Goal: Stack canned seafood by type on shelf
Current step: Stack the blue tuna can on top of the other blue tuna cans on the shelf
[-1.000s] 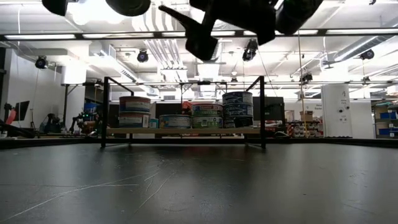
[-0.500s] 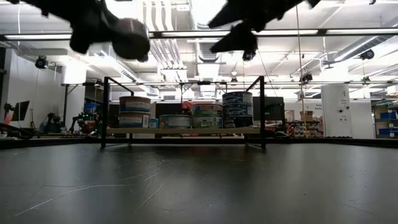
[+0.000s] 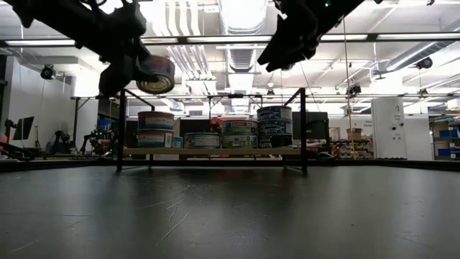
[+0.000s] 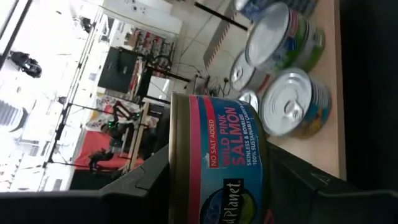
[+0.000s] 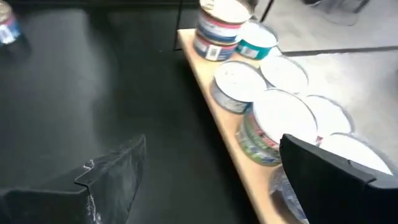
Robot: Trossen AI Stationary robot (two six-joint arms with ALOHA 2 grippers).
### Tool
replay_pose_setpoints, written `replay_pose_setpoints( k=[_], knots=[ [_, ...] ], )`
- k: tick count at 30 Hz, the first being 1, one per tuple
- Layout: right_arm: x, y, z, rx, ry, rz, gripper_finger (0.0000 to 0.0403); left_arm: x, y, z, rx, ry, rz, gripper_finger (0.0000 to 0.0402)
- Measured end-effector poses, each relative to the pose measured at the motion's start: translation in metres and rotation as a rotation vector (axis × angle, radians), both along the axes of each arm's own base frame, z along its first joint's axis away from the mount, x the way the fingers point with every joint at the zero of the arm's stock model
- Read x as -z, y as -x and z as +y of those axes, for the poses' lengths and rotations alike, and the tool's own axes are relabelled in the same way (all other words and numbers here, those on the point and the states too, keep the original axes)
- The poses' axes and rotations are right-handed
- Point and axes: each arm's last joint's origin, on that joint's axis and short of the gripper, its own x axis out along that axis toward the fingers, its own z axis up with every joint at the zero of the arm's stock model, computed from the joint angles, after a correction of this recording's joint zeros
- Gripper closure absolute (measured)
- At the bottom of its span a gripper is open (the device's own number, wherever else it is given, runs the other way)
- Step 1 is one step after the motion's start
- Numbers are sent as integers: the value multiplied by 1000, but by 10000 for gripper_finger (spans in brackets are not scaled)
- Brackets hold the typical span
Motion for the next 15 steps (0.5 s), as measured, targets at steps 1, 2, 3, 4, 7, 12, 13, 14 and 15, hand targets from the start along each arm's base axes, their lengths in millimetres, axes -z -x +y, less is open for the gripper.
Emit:
replay_pose_setpoints(
  k=[1, 2, 3, 4, 7, 12, 13, 14, 15],
  knots=[
    [0, 0, 0, 5, 15, 2, 49, 1, 0, 2, -5, -4, 17, 227],
    [0, 0, -1, 9, 24, 4, 49, 3, -1, 4, -11, -6, 30, 227],
    [0, 0, -1, 10, 28, 5, 49, 4, -1, 5, -14, -6, 43, 227],
    [0, 0, -1, 9, 29, 7, 49, 5, -1, 6, -20, -7, 57, 227],
    [0, 0, -1, 5, 35, 8, 49, 8, -1, 9, -36, -1, 64, 227],
    [1, 0, -1, 3, 40, 12, 49, 13, -4, 12, -53, 15, 76, 227],
    [1, 0, -1, 1, 42, 13, 49, 14, -5, 13, -57, 11, 87, 227],
    [1, 0, -1, 1, 42, 14, 49, 16, -6, 14, -60, 6, 103, 227],
    [1, 0, -1, 1, 43, 14, 48, 18, -7, 16, -64, 2, 120, 227]
  ],
)
